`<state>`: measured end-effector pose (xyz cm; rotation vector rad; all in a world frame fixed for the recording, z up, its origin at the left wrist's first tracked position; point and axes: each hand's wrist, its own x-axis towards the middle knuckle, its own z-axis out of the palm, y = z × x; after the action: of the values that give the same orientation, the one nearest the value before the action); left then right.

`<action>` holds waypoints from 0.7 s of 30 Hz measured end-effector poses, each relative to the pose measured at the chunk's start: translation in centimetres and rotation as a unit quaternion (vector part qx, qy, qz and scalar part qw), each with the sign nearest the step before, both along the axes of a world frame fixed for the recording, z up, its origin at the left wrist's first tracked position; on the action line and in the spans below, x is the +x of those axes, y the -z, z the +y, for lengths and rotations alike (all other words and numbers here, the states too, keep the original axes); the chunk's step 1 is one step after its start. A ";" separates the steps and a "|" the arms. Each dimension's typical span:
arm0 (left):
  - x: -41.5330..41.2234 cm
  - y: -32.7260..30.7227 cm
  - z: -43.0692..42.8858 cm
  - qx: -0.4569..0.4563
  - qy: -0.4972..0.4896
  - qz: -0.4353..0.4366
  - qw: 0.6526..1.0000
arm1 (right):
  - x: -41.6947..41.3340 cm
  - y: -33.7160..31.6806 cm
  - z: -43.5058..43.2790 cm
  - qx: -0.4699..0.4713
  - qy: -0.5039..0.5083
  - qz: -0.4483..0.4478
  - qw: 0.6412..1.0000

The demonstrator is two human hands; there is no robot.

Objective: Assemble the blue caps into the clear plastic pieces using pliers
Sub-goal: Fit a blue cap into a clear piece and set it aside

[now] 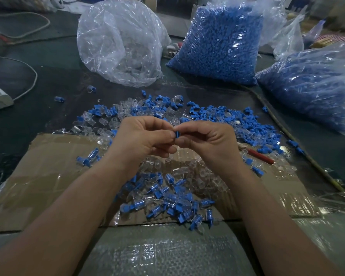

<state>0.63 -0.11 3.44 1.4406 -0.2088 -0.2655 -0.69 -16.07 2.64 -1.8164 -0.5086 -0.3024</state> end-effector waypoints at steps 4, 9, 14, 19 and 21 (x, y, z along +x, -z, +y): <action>-0.1 -0.1 -0.1 -0.013 -0.001 0.005 1.000 | 0.2 0.2 -0.1 0.005 0.011 -0.012 1.000; 0.0 -0.1 -0.1 -0.007 -0.001 0.012 1.000 | 0.2 0.4 -0.2 0.002 0.004 -0.004 1.000; 0.0 -0.1 0.0 -0.004 0.001 0.016 1.000 | 0.3 0.6 -0.2 -0.012 0.005 -0.013 1.000; 0.1 -0.1 0.0 0.007 0.011 0.021 1.000 | 0.4 0.6 -0.4 -0.023 0.006 -0.025 0.999; 0.2 -0.1 0.1 0.012 0.016 0.028 0.999 | 0.4 0.6 -0.4 -0.033 0.010 -0.039 0.999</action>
<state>0.87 -0.03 3.50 1.4516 -0.1841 -0.3360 -0.32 -16.44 2.01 -1.8803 -0.5606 -0.3755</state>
